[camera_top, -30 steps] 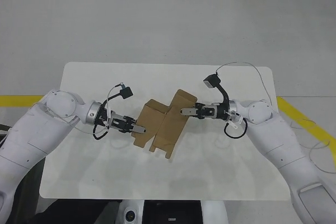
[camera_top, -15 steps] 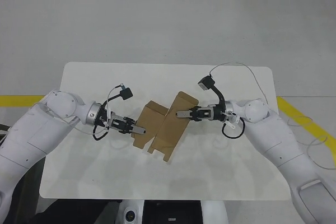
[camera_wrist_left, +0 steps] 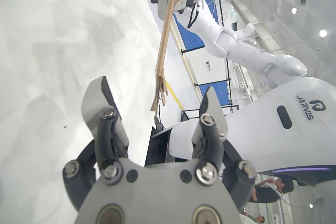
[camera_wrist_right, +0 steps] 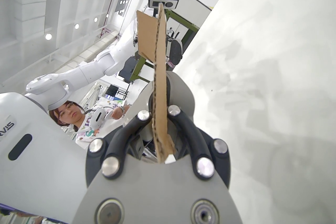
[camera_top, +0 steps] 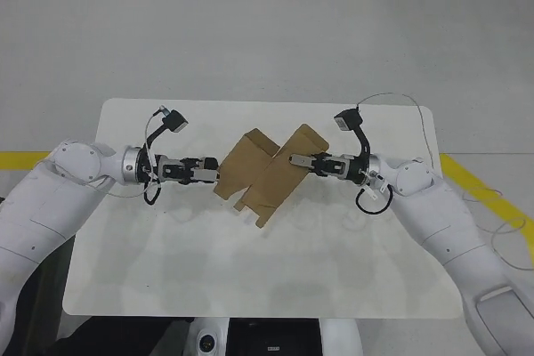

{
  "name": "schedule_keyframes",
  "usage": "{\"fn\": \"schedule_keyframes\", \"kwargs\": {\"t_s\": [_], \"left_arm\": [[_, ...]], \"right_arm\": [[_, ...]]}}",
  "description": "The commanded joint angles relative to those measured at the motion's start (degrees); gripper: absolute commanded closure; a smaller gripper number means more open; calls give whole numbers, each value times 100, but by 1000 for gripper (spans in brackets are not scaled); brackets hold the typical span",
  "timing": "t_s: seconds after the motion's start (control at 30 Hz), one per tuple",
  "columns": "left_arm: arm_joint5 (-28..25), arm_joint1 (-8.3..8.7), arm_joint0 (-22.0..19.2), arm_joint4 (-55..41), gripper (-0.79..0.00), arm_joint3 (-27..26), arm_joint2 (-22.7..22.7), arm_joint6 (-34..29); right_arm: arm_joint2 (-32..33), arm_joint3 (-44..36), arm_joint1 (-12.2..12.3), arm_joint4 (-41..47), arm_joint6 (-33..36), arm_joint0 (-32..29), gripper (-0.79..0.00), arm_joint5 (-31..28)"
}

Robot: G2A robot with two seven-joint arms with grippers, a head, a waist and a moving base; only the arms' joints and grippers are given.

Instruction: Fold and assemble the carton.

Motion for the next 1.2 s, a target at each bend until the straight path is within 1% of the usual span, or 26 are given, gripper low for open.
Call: {"fn": "schedule_keyframes", "kwargs": {"t_s": [0.0,0.2,0.37,0.53,0.77,0.97,1.17], "left_arm": [[-45,-21,39,-126,-785,74,-45,48],[-100,-98,154,-299,-785,222,-144,103],[-32,-177,210,-347,-785,272,-190,58],[41,-229,266,-568,-785,230,-310,-38],[301,-244,344,-669,-785,118,-507,-298],[472,-233,430,-664,-785,-48,-704,-470],[478,-234,535,-690,-785,-85,-919,-476]], "right_arm": [[44,-108,-11,-252,-365,-38,0,98],[180,-449,-43,-952,-1325,-192,0,315],[231,-585,-88,-1229,-1711,-283,0,399],[253,-619,-136,-1348,-1894,-360,0,446],[362,-562,-167,-1622,-2052,-414,0,521],[446,-576,-186,-1752,-2100,-497,0,555],[421,-646,-240,-1752,-2009,-525,0,561]]}}
